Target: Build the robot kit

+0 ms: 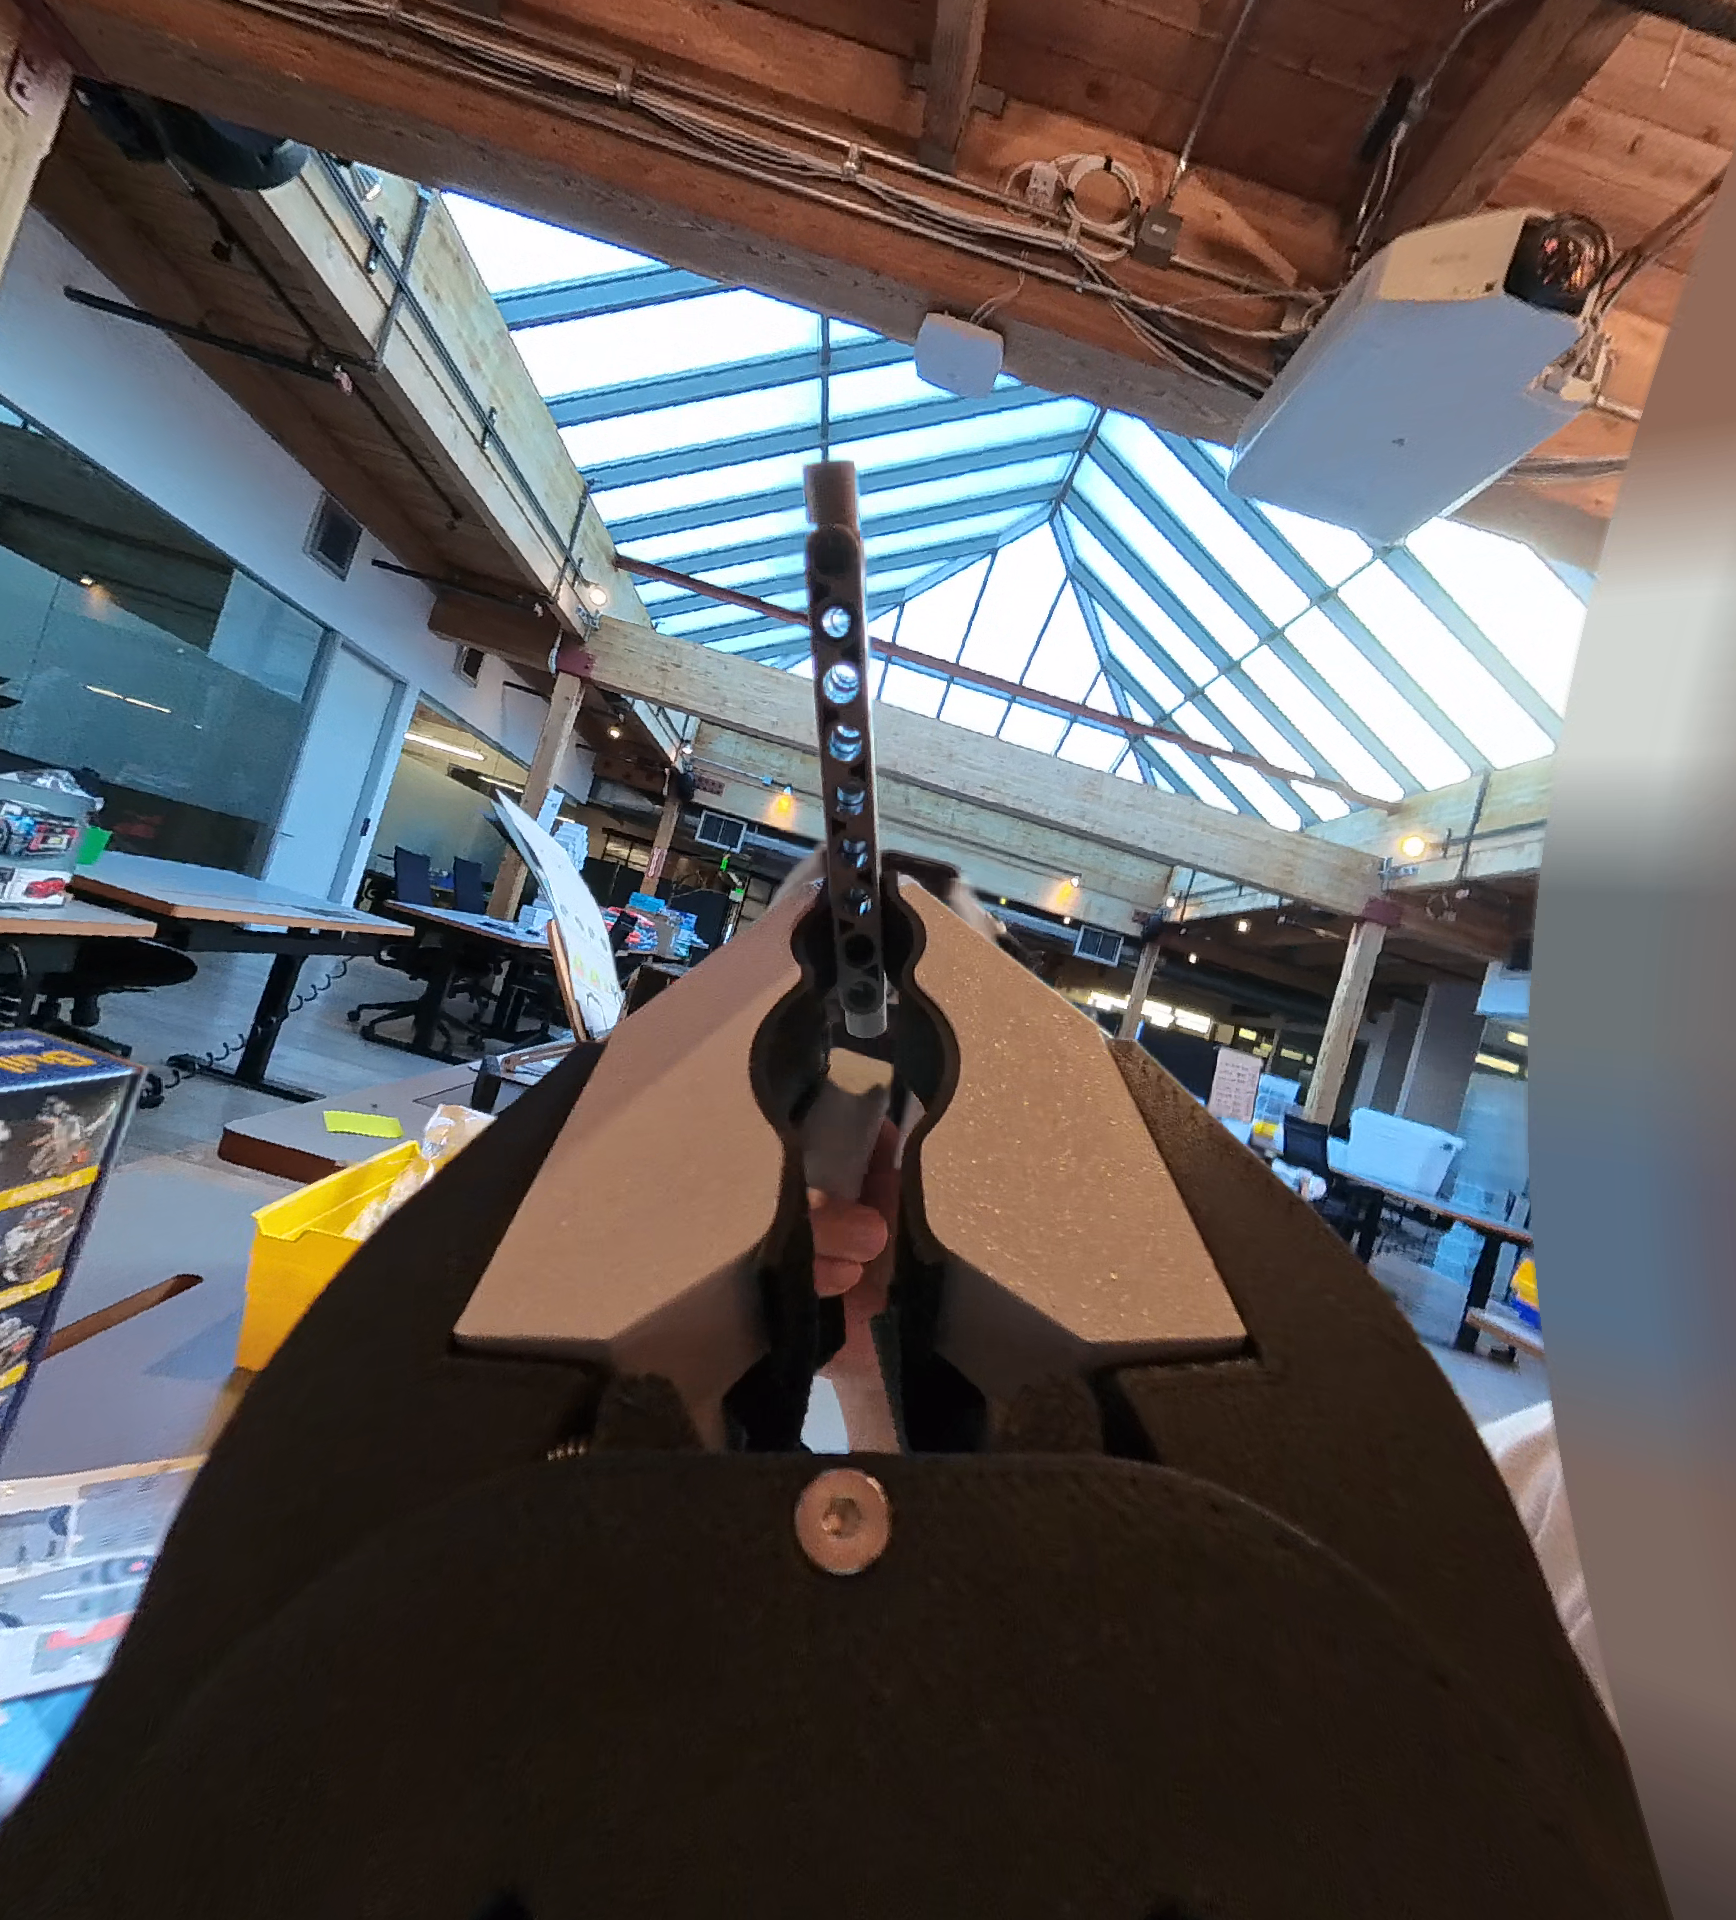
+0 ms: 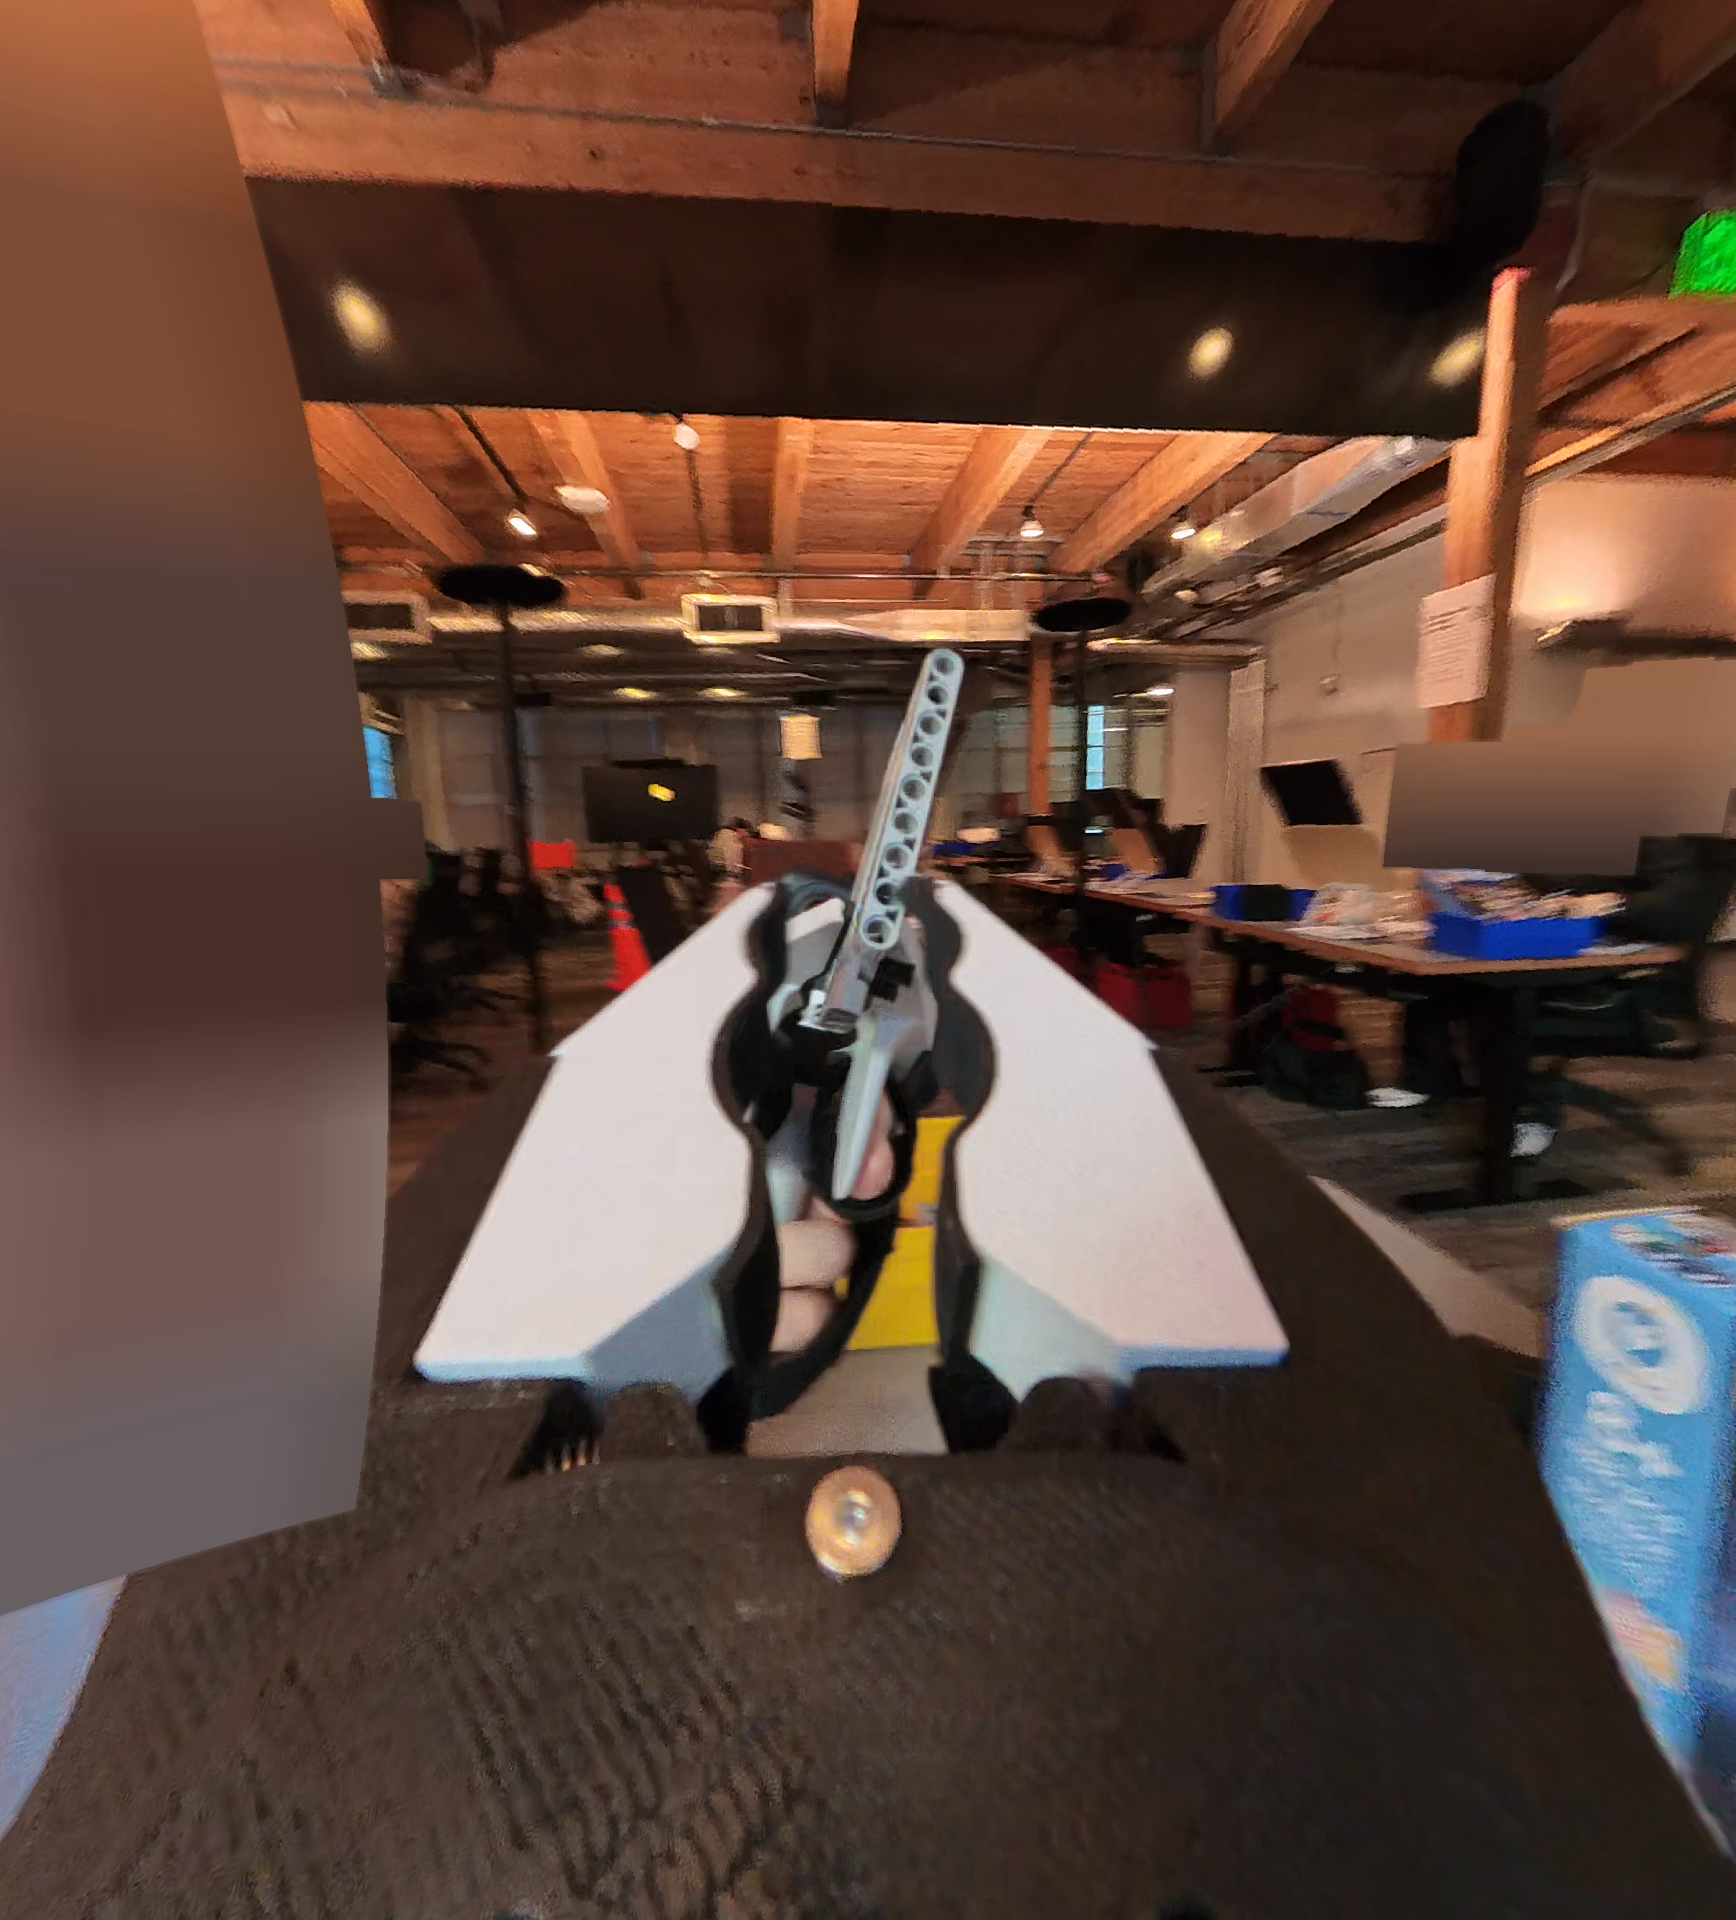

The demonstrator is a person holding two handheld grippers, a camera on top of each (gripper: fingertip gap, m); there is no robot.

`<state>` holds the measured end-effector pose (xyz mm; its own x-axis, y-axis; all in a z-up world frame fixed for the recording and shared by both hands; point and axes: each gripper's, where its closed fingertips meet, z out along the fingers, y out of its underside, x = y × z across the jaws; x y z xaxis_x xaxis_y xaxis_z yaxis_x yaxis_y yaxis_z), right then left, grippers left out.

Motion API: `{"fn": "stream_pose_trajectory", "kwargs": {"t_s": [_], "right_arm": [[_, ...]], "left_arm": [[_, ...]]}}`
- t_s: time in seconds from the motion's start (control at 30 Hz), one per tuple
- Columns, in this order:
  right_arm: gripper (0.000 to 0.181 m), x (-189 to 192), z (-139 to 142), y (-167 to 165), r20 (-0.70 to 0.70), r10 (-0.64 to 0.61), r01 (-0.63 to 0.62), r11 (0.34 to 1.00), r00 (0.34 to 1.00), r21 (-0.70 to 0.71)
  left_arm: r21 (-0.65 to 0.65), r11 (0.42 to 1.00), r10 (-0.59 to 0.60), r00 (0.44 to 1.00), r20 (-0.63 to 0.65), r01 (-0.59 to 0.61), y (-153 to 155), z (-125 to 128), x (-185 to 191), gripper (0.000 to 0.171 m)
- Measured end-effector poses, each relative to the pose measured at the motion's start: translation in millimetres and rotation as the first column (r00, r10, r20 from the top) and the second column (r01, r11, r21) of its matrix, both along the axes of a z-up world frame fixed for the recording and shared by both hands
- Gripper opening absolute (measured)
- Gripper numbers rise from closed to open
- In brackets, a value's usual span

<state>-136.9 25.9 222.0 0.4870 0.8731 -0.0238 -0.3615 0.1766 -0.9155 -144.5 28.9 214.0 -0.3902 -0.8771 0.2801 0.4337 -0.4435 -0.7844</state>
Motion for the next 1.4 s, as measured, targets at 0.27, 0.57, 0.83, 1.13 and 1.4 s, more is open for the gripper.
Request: {"fn": "stream_pose_trajectory", "kwargs": {"t_s": [0.27, 0.57, 0.83, 1.13, 1.4], "right_arm": [[0.058, -7, -11, 4, 0.281, -0.659, 0.412, 0.689, 0.697, 0.596], [0.043, -15, -13, 18, 0.215, -0.844, 0.532, 0.487, 0.492, 0.693], [0.043, -13, -15, 22, 0.204, -0.889, 0.553, 0.42, 0.41, 0.719], [0.042, -12, -15, 22, 0.213, -0.895, 0.552, 0.414, 0.392, 0.724], [0.042, -10, -17, 21, 0.167, -0.906, 0.547, 0.373, 0.389, 0.75]], "left_arm": [[-0.14, 0.99, -0.008, 0.999, 0.047, 0.015, 10, -1, -3, 0.004], [-0.168, 0.986, 0.005, 0.998, 0.068, 0.007, 8, 1, -4, 0.005], [-0.182, 0.983, -0.02, 0.997, 0.069, 0.032, 6, -1, -1, 0.005], [-0.175, 0.984, -0.011, 0.999, 0.044, 0.018, 6, -2, 1, 0.005], [-0.173, 0.985, 0.001, 1.0, 0.028, 0.004, 5, -4, 2, 0.005]]}}
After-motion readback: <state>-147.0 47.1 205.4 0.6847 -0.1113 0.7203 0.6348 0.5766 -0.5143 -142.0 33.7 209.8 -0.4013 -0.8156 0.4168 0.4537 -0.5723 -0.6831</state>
